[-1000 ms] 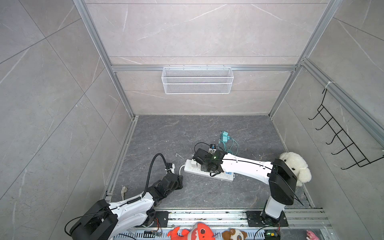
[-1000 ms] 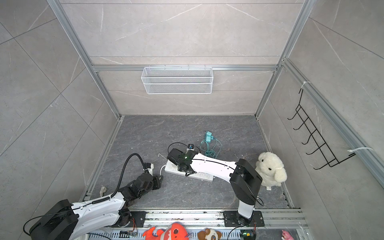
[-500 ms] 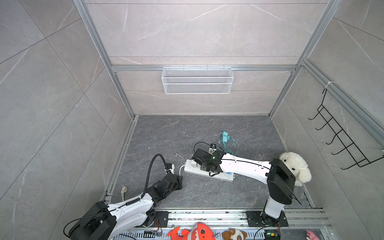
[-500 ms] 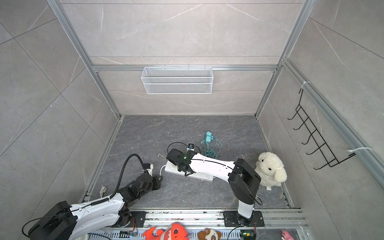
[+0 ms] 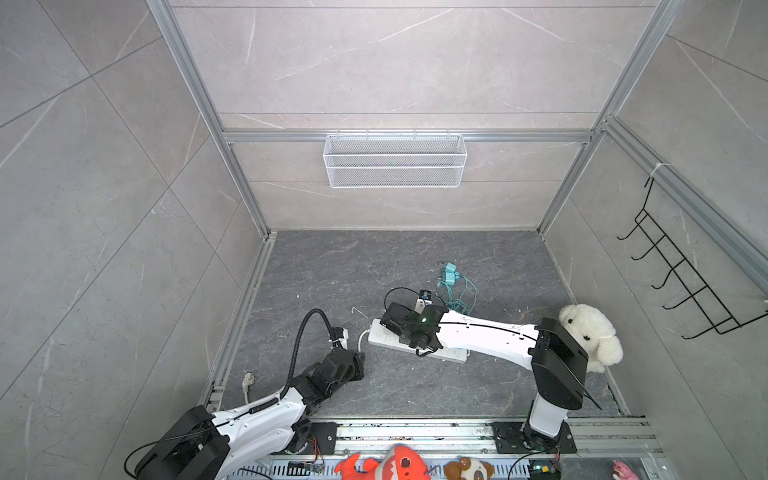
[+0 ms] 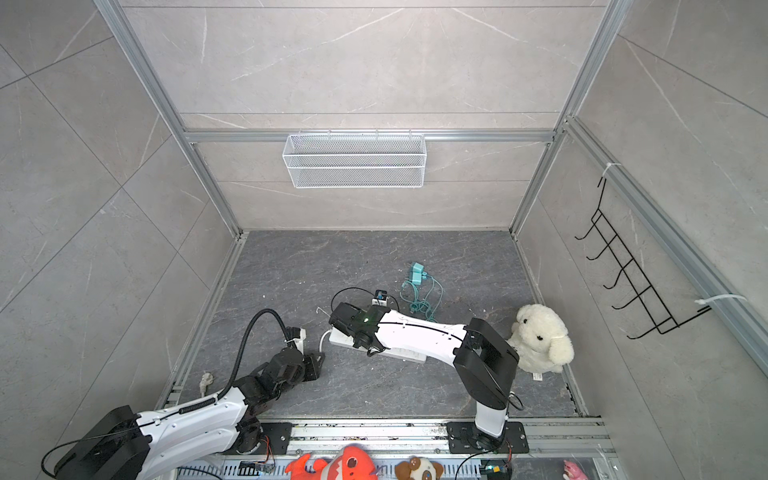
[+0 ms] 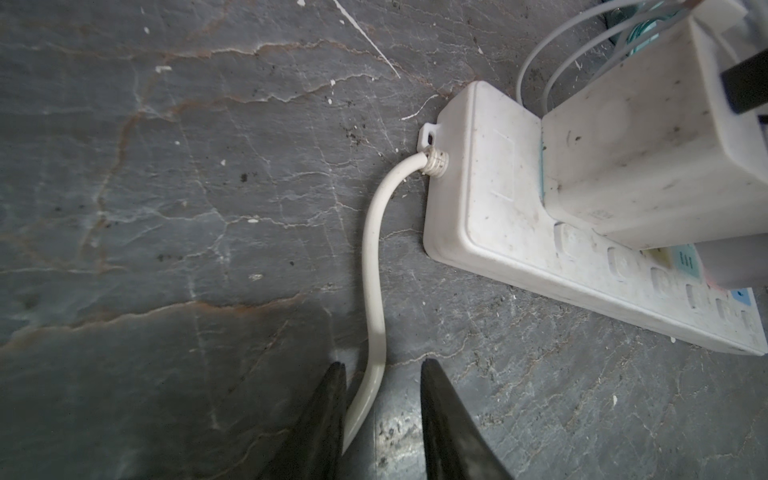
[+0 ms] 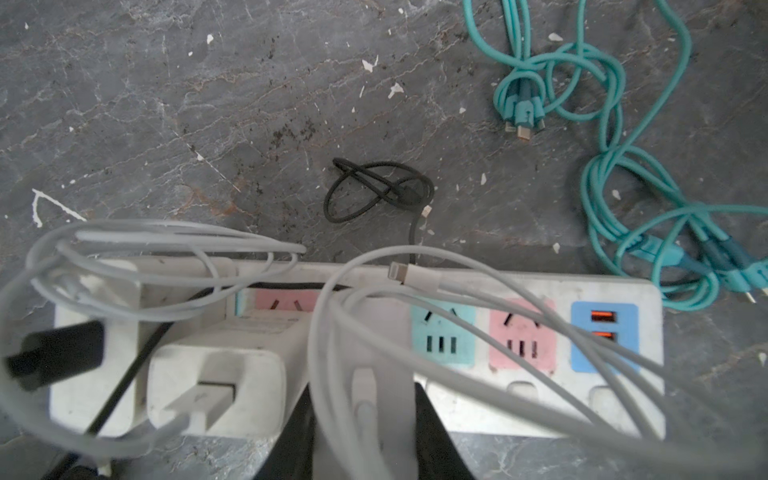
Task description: Insert the plug
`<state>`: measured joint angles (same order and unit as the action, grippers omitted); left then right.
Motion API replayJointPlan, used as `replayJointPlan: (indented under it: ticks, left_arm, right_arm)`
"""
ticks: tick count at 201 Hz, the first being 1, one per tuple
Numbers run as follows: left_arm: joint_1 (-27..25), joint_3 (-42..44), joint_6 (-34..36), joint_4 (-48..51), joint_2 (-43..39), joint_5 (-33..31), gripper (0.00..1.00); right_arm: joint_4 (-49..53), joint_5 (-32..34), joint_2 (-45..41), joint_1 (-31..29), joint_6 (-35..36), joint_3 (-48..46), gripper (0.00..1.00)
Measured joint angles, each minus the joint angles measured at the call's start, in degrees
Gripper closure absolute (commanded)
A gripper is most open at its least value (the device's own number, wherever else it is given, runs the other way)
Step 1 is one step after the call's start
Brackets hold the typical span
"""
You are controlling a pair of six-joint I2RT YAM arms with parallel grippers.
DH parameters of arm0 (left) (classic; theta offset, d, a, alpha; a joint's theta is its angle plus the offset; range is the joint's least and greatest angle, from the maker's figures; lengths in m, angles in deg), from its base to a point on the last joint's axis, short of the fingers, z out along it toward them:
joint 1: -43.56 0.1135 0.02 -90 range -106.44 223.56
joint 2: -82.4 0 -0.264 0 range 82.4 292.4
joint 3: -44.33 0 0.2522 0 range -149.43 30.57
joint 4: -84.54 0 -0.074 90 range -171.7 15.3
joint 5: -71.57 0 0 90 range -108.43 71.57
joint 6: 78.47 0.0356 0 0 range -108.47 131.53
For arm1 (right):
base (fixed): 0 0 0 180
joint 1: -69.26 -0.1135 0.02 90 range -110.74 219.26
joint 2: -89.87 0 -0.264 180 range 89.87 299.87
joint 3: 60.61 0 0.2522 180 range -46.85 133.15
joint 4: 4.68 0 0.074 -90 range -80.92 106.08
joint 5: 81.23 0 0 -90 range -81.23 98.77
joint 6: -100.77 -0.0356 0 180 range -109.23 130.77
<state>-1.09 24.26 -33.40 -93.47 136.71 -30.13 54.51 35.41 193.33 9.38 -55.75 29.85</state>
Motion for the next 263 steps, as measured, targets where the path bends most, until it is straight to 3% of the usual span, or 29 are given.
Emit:
replayJointPlan:
  ticks: [212,263]
  left_arm:
    - [0.0,0.4,0.5,1.3,-2.0,-0.1,0.65]
    - [0.0,0.4,1.2,5.6,-6.2,-0.1,0.58]
  right_arm:
    - [1.4,-1.0,2.8,-0.6,-1.3,1.2,1.00]
    - [1.7,-1.4,3.4,-0.6,-1.5,1.5,1.00]
